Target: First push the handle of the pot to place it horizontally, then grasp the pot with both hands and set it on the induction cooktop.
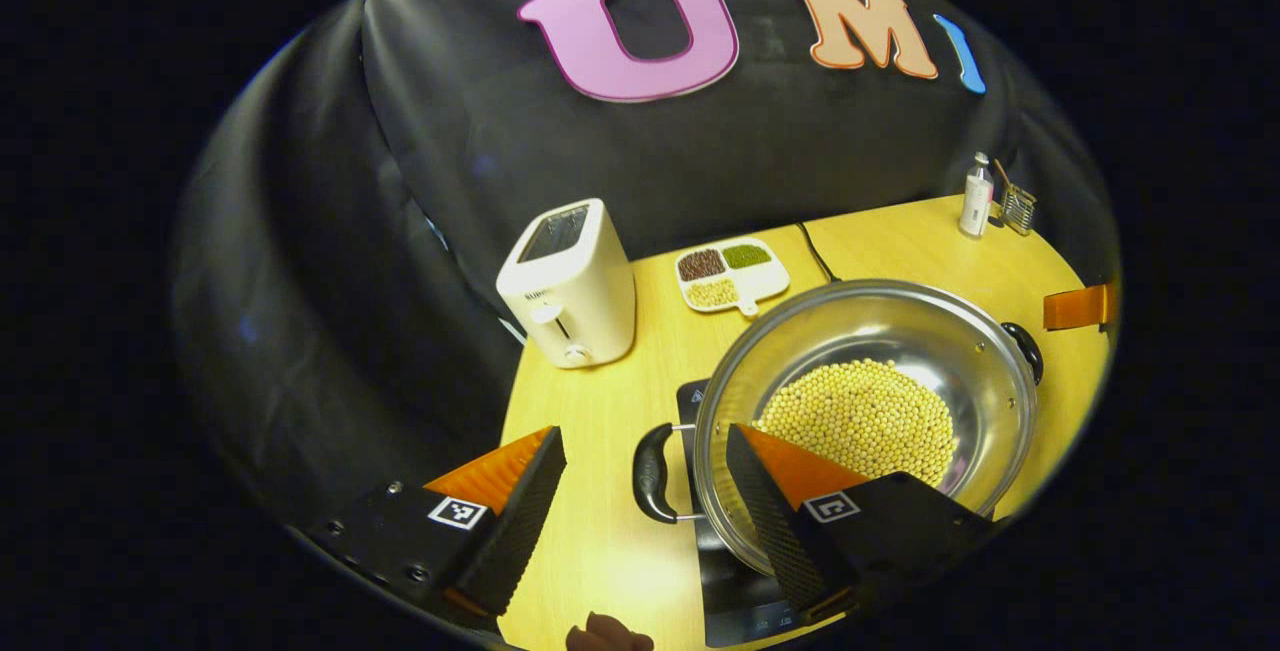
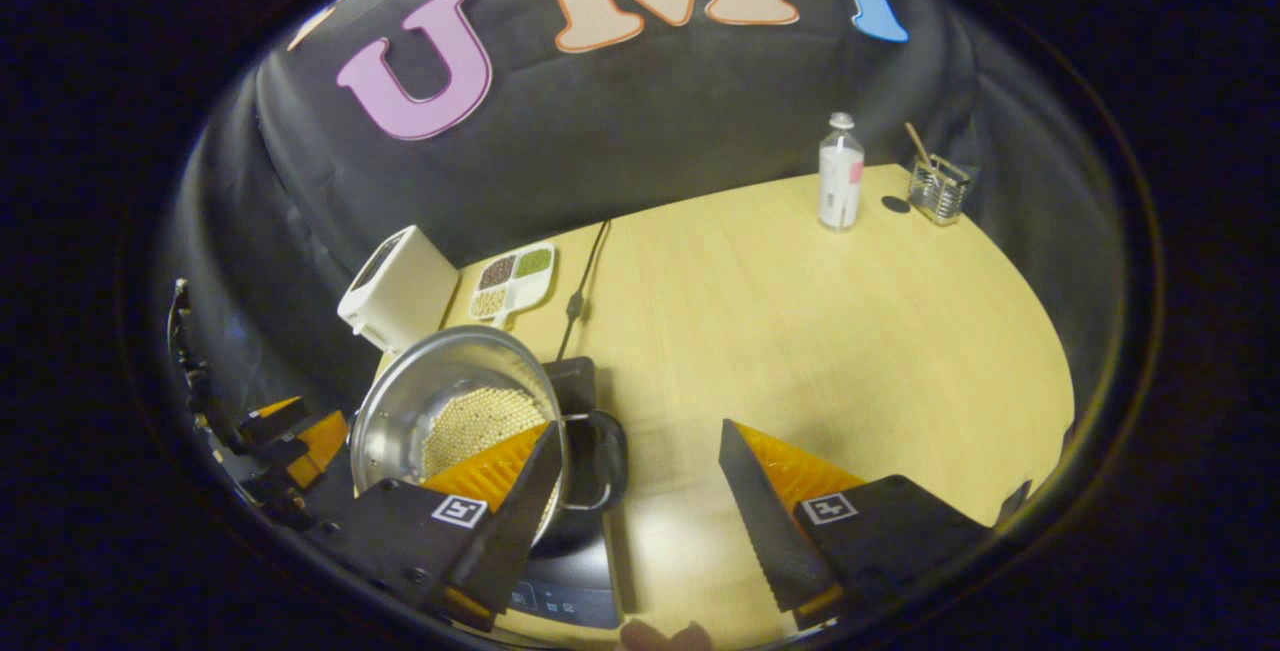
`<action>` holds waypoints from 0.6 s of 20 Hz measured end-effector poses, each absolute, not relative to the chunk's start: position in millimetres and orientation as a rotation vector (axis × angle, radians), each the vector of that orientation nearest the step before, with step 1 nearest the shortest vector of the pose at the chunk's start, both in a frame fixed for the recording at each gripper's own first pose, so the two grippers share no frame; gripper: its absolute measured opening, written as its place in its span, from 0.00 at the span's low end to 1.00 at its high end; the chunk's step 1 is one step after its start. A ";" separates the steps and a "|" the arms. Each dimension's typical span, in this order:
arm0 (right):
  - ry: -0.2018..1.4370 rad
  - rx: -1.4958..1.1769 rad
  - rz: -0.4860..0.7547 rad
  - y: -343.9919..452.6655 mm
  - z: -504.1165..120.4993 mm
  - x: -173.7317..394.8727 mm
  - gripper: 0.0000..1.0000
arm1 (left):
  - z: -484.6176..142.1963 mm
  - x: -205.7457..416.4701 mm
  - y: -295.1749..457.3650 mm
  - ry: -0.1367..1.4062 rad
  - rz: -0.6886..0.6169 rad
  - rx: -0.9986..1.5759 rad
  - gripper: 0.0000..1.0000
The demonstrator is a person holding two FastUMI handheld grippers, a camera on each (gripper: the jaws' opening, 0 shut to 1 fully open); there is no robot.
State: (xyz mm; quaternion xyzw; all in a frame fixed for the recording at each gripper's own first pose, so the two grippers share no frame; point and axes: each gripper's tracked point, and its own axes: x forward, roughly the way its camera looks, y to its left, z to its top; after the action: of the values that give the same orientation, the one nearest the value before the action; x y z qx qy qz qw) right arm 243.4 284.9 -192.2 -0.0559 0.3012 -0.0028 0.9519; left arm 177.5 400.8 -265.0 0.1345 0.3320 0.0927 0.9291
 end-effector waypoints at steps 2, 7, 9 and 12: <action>0.582 -0.101 -0.001 276.4 -175.8 238.0 0.94 | -239.3 177.9 398.8 0.612 0.216 0.321 0.98; 0.468 -0.144 0.056 263.7 -117.7 226.6 0.97 | -160.0 172.5 349.7 0.418 0.222 0.355 0.97; 0.426 -0.161 0.090 263.3 -96.6 220.6 0.94 | -137.6 169.0 321.6 0.371 0.219 0.337 0.97; 0.349 -0.183 0.145 259.3 -70.2 216.4 0.94 | -109.0 158.3 276.3 0.326 0.229 0.299 0.97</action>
State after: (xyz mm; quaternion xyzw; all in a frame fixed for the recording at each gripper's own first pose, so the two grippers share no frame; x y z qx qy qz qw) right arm 216.4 259.3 -70.2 -0.0909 0.1731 0.0719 0.9781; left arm 158.3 276.3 -109.0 0.1480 0.1613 0.1132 0.9692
